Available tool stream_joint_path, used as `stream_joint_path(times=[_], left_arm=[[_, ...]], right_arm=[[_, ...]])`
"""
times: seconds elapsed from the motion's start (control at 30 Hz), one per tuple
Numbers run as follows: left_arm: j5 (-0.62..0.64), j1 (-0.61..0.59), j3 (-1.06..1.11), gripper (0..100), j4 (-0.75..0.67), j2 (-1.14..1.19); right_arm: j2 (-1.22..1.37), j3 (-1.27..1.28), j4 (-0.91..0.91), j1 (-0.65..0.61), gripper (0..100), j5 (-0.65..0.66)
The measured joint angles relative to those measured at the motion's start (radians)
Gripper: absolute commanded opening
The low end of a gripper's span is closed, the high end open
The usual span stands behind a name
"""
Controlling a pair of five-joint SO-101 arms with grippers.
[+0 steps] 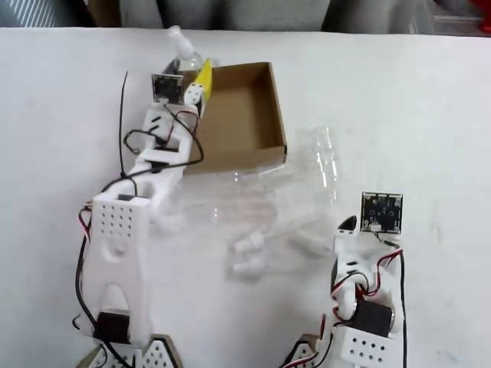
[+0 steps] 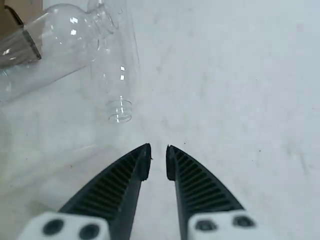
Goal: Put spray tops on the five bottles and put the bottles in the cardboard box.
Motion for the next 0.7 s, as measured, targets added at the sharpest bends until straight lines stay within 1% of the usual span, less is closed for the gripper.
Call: stream_joint_path(times=[0.27,0.43,0.5,0.7], left_arm=[[0.0,-0.002,-0.008,24,0.094,-0.02],[0.02,-0.002,0.087,35,0.121,-0.097],[0.023,-0.002,0.127,38,0.124,-0.123],[0.023,-0.002,0.157,35,0.124,-0.146]], right_arm=[[0.0,0.0,0.0,0.0,3.8,0.0],[0.0,0.0,0.0,0.0,3.8,0.0],[0.0,0.0,0.0,0.0,3.8,0.0],[0.0,0.0,0.0,0.0,3.8,0.0]])
